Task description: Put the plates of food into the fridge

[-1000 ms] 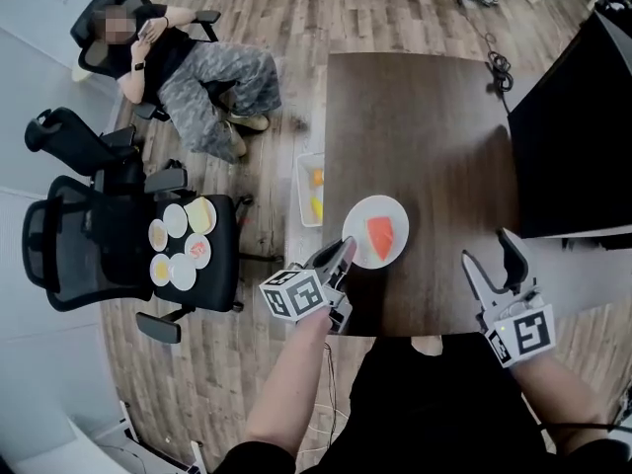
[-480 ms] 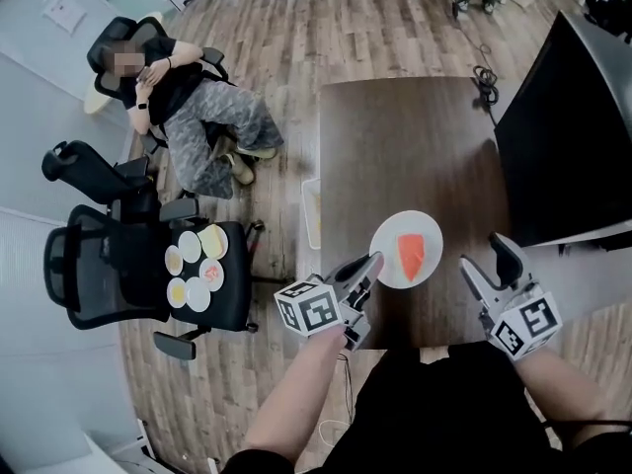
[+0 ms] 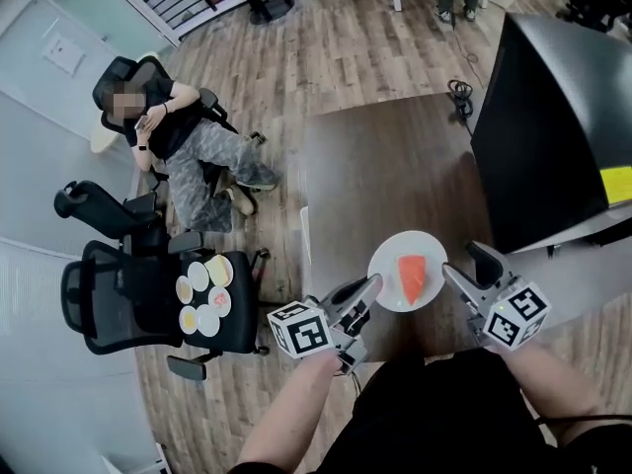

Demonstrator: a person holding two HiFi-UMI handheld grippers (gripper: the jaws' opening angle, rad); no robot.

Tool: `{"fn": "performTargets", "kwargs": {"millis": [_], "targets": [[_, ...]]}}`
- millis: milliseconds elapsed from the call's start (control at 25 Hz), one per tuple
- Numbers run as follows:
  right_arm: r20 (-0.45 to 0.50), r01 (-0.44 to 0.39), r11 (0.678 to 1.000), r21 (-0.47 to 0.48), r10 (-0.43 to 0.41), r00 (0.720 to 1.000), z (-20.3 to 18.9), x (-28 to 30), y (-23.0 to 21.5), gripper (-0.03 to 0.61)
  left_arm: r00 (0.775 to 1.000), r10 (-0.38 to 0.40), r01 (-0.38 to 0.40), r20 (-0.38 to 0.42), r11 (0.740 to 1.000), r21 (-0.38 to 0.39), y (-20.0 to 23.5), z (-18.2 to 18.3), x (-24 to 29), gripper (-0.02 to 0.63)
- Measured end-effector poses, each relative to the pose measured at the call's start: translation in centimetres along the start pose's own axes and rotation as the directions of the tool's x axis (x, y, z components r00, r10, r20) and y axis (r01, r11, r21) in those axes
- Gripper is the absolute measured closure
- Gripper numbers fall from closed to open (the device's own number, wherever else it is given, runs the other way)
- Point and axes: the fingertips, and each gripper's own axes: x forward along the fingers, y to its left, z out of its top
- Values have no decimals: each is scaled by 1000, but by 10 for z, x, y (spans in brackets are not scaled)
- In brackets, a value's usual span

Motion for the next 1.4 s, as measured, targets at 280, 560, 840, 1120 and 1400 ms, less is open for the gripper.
{"fn": "performTargets", "kwargs": {"millis": [280, 560, 840, 1120, 1400], "targets": [[16, -83, 987, 135, 82, 997, -2, -24, -14, 303, 998, -46, 48, -50, 998, 27, -46, -2, 28, 595], [92, -149, 966, 210, 132, 987, 4, -62, -28, 386, 987, -103, 110, -125, 993, 53, -83, -28, 64, 594], [167, -171, 949, 265, 129, 977, 7, -111, -48, 475, 974, -142, 152, -176, 987, 47, -112, -58, 97, 591], [243, -217, 907, 361, 133, 961, 20, -171, -76, 540, 970, -135, 151, -202, 986, 68, -138, -90, 139, 591], [255, -203, 909, 365, 112, 960, 17, -216, -92, 558, 970, -112, 141, -214, 982, 124, -148, -124, 170, 591]]}}
